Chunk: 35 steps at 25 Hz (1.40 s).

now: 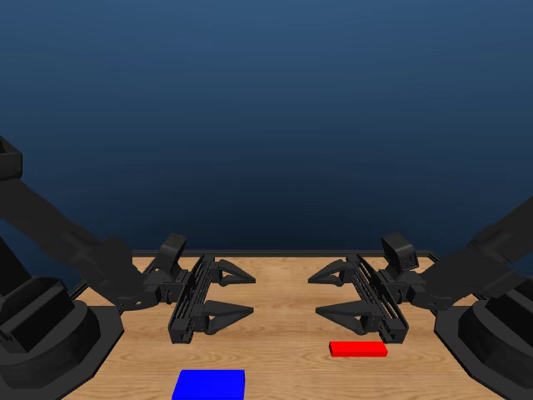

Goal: Insert peg into socket

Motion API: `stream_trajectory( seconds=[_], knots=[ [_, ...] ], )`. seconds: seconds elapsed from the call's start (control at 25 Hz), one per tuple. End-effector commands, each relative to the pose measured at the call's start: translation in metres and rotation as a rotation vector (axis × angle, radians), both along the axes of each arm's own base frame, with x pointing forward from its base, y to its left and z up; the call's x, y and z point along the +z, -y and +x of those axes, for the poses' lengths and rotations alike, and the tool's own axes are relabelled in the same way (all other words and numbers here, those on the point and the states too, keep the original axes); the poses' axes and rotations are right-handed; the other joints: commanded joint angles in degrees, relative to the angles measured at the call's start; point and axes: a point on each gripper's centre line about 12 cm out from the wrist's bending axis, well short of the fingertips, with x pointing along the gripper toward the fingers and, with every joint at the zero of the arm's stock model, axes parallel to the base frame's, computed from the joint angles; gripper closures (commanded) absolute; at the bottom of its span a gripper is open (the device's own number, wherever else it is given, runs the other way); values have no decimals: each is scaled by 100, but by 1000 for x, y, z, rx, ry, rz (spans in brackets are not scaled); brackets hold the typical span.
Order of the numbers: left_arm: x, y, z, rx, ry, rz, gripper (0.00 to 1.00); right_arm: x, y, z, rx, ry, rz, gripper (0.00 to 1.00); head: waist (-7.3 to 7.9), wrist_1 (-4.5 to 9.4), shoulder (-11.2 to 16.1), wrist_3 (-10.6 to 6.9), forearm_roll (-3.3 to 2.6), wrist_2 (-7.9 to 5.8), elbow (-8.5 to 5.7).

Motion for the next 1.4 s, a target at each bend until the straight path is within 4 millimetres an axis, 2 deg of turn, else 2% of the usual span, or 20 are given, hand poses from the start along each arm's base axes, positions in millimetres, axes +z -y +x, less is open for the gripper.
stream_trajectory(
  seconds=[0.04, 0.12, 0.16, 0.24, 0.32, 0.44, 0.48, 0.52, 0.56, 0.6, 0.72, 0.76, 0.8, 0.84, 0.88, 0.92, 1.12, 1.32, 1.36, 1.4],
  knots=[
    [39, 25, 3, -77, 161, -55, 0, 15, -13, 17, -14, -46, 26, 0, 61, 1232, -24, 45, 108, 442, -401],
    [46, 30, 4, -87, 163, -51, 0, 22, -17, 18, -14, -63, 7, 0, -5, 1247, -109, -11, 89, 441, -428],
    [50, 32, 6, -93, 170, -48, 0, 31, -21, 16, -7, -56, -5, 0, -55, 1211, -147, -81, 68, 421, -435],
    [57, 37, 14, -109, 174, -33, 0, 42, -24, 12, -10, -60, -31, 0, -149, 1178, -224, -234, 29, 393, -443],
    [63, 39, 24, -120, 180, -22, 0, 61, -30, 6, 4, -36, -49, 0, -191, 1210, -301, -332, 14, 409, -434],
    [58, 35, 29, -93, 144, -36, 0, 57, -35, -3, 10, -67, -44, 0, -199, 1238, -342, -378, 10, 420, -414],
    [50, 29, 27, -56, 89, -73, 0, 48, -37, -6, 15, -96, -44, 0, -195, 1250, -325, -363, 13, 423, -410],
    [52, 31, 24, -48, 55, -80, 0, 51, -31, -5, -13, -88, -23, 0, -186, 1277, -297, -337, 19, 436, -412],
    [41, 34, 17, -46, -10, -90, 0, 48, -38, -5, 6, -95, -28, 0, -171, 1302, -262, -296, 29, 454, -414],
    [42, 36, 12, -44, -39, -97, 0, 45, -39, -5, 9, -97, -25, 0, -149, 1333, -227, -243, 43, 477, -412],
    [31, 45, -8, -52, -151, -128, 0, 35, -42, 2, 9, -128, -7, 0, -41, 1396, -91, -57, 101, 563, -418],
    [29, 46, -11, -52, -168, -142, 0, 34, -41, 4, 3, -128, 1, 0, -17, 1407, -68, -30, 113, 579, -415],
    [21, 48, -15, -53, -221, -160, 0, 24, -42, 6, 2, -149, 6, 0, 25, 1424, -21, 16, 132, 602, -412],
    [20, 52, -18, -63, -255, -176, 0, 27, -41, 11, -4, -141, 19, 0, 64, 1448, 18, 55, 150, 623, -409],
    [12, 52, -22, -60, -303, -193, 0, 18, -42, 15, -3, -166, 24, 0, 100, 1459, 54, 89, 167, 647, -398],
    [16, 52, -25, -63, -327, -203, 0, 17, -41, 15, -5, -168, 28, 0, 131, 1475, 87, 112, 183, 677, -392],
    [-6, 60, -34, -90, -530, -227, 0, 8, -41, 24, -5, -182, 46, 0, 197, 1512, 227, 174, 235, 819, -362],
    [-16, 64, -35, -95, -647, -237, 0, 11, -41, 32, 3, -165, 52, 0, 195, 1520, 329, 184, 258, 925, -343],
    [-25, 65, -42, -99, -675, -233, 0, 13, -41, 33, 5, -159, 53, 0, 193, 1525, 348, 176, 260, 937, -342],
    [-16, 64, -34, -94, -643, -246, 0, 11, -42, 33, 7, -169, 51, 0, 190, 1527, 365, 170, 261, 946, -341]
  ],
)
